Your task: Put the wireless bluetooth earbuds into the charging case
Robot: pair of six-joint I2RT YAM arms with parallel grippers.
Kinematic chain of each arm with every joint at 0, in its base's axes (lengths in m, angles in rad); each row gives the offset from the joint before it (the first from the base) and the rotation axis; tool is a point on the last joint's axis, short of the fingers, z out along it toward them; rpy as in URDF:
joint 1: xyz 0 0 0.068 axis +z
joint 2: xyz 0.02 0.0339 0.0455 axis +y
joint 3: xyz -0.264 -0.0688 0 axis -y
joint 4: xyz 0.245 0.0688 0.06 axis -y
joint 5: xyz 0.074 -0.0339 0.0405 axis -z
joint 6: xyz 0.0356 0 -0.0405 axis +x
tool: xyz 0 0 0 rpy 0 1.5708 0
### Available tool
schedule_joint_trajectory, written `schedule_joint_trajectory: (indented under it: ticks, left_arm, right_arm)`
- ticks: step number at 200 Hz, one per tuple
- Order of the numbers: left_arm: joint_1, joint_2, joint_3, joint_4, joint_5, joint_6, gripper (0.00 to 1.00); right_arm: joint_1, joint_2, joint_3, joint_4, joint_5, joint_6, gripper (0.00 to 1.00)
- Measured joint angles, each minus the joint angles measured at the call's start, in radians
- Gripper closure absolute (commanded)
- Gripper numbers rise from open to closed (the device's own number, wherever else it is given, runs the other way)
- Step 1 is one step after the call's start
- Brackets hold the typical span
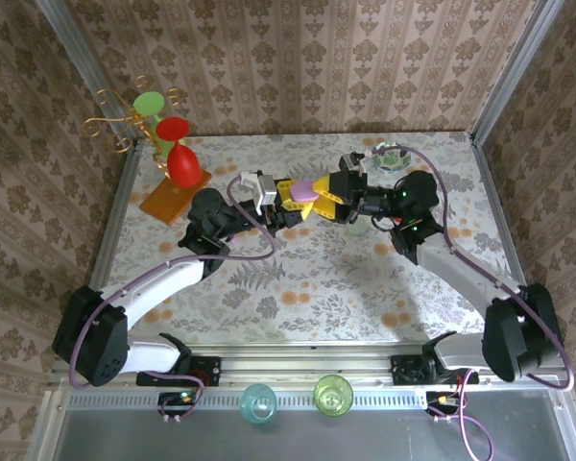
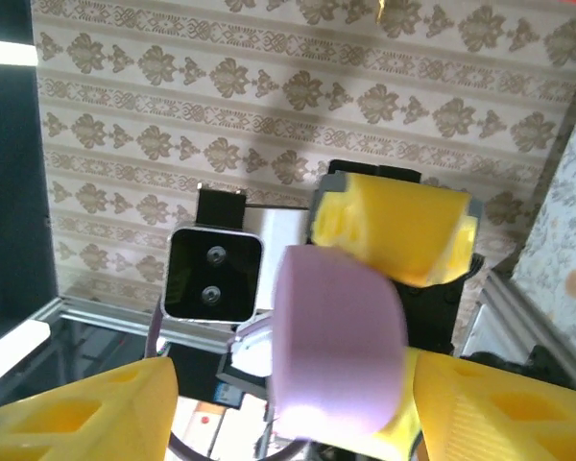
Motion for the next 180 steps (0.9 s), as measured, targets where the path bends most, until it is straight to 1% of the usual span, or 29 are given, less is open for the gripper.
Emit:
schedule_joint_trajectory:
  ticks: [9, 23, 42, 80, 110, 123, 141, 180]
  left_arm:
    - [0.005, 0.000, -0.003, -0.003, -0.002, -0.007, 0.73]
    - [0.005, -0.002, -0.009, 0.002, -0.002, -0.017, 0.73]
    - [0.006, -0.015, -0.020, 0.002, -0.002, -0.032, 0.73]
    - [0.012, -0.025, -0.059, -0.009, 0.000, -0.077, 0.74]
    - [0.012, -0.043, -0.084, -0.026, 0.010, -0.111, 0.74]
    - [0.012, -0.056, -0.092, -0.028, 0.022, -0.124, 0.74]
    - [0.012, -0.068, -0.094, -0.027, 0.036, -0.138, 0.74]
    - [0.012, -0.074, -0.095, -0.029, 0.062, -0.154, 0.74]
  right_arm:
    - [-0.004, -0.032, 0.034, -0.137, 0.009, -0.117, 0.23]
    - [-0.005, -0.076, 0.087, -0.335, 0.034, -0.296, 0.20]
    - [-0.005, -0.124, 0.128, -0.535, 0.091, -0.536, 0.19]
    - [0.014, -0.180, 0.182, -0.820, 0.229, -1.014, 0.19]
    - [0.055, -0.178, 0.209, -0.955, 0.297, -1.321, 0.20]
    - [0.075, -0.171, 0.212, -0.987, 0.320, -1.415, 0.20]
    - [0.092, -0.153, 0.213, -1.000, 0.346, -1.489, 0.21]
    - [0.096, -0.109, 0.217, -1.002, 0.377, -1.515, 0.23]
